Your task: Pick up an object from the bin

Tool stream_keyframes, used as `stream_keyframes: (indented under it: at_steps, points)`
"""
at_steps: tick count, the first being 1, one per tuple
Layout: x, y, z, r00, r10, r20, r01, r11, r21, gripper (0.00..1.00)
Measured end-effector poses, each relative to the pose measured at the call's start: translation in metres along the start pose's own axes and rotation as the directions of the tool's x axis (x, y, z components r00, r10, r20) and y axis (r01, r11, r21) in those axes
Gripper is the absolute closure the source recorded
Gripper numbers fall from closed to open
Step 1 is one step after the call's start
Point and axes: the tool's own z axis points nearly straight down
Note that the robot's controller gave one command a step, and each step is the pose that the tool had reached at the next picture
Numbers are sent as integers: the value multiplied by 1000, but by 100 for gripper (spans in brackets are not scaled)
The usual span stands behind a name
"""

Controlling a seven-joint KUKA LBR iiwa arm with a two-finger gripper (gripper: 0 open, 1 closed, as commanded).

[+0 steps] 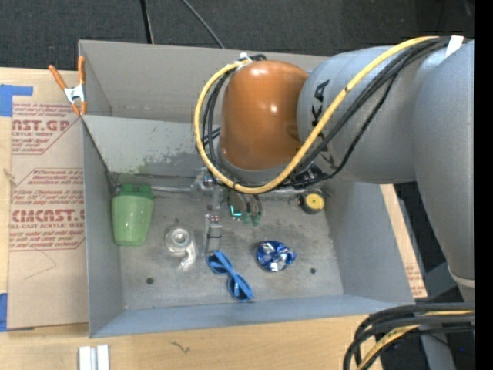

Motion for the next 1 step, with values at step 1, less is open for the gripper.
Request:
stream_keyframes:
  at_steps: [1]
  points:
    - [28,-64,107,981,-194,-1,194,981,1,0]
